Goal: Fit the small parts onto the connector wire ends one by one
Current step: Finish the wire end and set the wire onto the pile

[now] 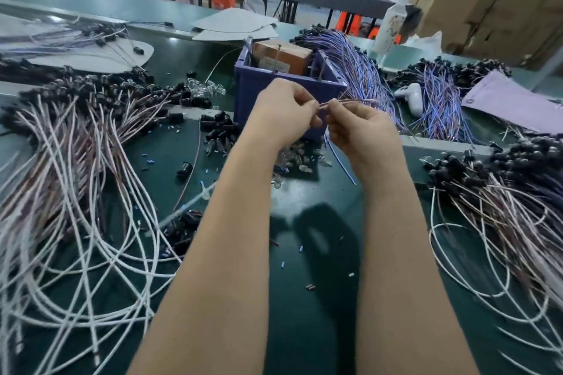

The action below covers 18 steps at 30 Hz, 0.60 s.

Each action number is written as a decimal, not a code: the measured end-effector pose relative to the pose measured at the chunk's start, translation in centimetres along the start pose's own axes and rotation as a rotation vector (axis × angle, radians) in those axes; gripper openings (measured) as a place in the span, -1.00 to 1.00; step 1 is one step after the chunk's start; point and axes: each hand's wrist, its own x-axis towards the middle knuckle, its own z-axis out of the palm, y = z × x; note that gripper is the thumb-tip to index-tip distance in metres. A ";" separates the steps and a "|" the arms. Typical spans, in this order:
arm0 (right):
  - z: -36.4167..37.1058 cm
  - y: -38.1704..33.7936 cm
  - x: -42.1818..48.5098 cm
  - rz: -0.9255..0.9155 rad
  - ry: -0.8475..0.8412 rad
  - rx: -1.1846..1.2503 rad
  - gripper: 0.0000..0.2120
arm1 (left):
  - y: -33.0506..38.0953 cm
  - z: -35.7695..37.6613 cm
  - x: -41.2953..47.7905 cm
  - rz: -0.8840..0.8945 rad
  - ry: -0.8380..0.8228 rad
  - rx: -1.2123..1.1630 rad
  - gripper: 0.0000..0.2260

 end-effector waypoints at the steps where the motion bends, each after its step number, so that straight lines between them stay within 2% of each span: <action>1: 0.1 0.1 0.1 -0.002 0.022 -0.007 -0.81 | -0.2 -0.2 0.0 -0.016 -0.003 0.004 -0.83; 3: 0.1 0.0 0.3 0.038 0.087 0.085 -0.81 | -0.6 -0.6 0.0 -0.053 -0.018 -0.001 -0.84; 7: -0.2 -0.1 0.5 0.178 0.172 0.441 -0.72 | -0.9 -0.9 0.0 -0.065 -0.025 0.037 -0.85; 8: -0.2 -0.1 0.5 0.197 0.176 0.470 -0.70 | -0.9 -0.8 0.0 -0.054 -0.016 0.050 -0.85; 10: 0.0 0.3 0.5 0.201 0.177 0.367 -0.69 | -0.8 -0.5 0.1 -0.043 0.033 0.051 -0.86; 13: 0.7 0.5 0.4 0.204 0.145 0.278 -0.73 | -0.9 -0.4 0.1 -0.061 0.102 0.023 -0.86; 16: 0.0 0.0 0.5 0.262 0.076 0.554 -0.69 | -1.0 -0.4 0.1 -0.085 0.063 0.057 -0.86; 18: -1.1 -0.3 0.4 0.329 -0.051 0.687 -0.67 | -1.0 -0.5 0.2 -0.094 0.086 0.093 -0.85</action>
